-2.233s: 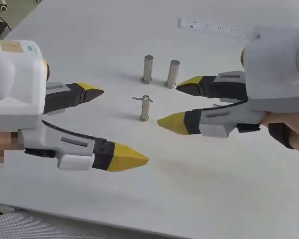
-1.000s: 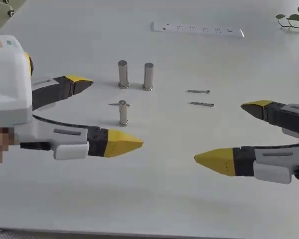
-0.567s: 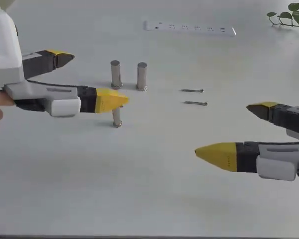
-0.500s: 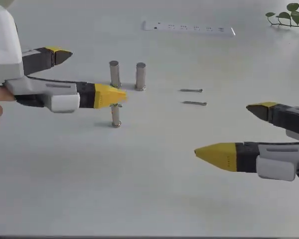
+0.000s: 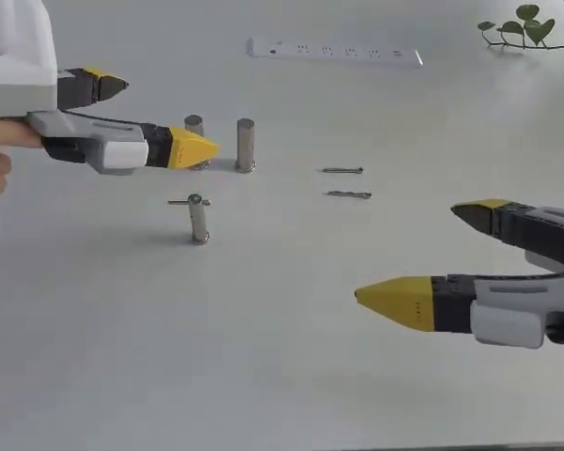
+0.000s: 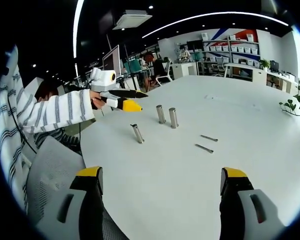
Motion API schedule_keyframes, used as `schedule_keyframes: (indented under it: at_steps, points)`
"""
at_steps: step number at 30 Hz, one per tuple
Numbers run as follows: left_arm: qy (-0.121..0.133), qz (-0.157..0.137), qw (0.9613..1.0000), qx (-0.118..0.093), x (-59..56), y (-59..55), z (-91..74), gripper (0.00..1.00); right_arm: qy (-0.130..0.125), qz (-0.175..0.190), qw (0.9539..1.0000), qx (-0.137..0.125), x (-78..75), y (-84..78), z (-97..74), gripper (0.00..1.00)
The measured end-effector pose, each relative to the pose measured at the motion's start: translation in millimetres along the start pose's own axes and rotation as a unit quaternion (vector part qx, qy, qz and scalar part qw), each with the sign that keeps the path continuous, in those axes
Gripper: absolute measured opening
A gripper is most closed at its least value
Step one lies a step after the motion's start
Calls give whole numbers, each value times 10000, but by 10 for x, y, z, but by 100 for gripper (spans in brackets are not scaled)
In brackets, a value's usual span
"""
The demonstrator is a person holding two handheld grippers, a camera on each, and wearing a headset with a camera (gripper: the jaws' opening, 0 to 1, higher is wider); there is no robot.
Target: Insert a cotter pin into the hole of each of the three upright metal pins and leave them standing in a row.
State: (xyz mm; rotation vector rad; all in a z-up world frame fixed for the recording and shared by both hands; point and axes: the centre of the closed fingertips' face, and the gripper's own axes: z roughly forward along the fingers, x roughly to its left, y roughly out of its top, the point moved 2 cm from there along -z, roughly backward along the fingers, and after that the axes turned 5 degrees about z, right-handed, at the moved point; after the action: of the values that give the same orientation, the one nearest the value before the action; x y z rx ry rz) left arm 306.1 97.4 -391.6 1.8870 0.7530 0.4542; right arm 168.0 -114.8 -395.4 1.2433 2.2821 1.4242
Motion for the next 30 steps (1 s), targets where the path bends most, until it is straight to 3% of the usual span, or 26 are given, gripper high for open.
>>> schedule_keyframes:
  at_steps: [3, 7, 16, 30]
  points:
    - [69, 139, 9997, 205, 55, -67, 79, 74, -13, 27, 10000, 6, -4, -14, 2, 96]
    - [11, 118, 9997, 203, 85, -78, 174, 66, 6, 46, 10000, 29, 9, -37, 15, 96]
    - [93, 36, 9985, 540, 175, -280, 379, 49, 0, 80, 9999, 83, -7, -45, 31, 95]
    - [198, 43, 9979, 618, 239, -371, 580, 27, 62, 96, 9997, 232, 49, -131, 51, 92]
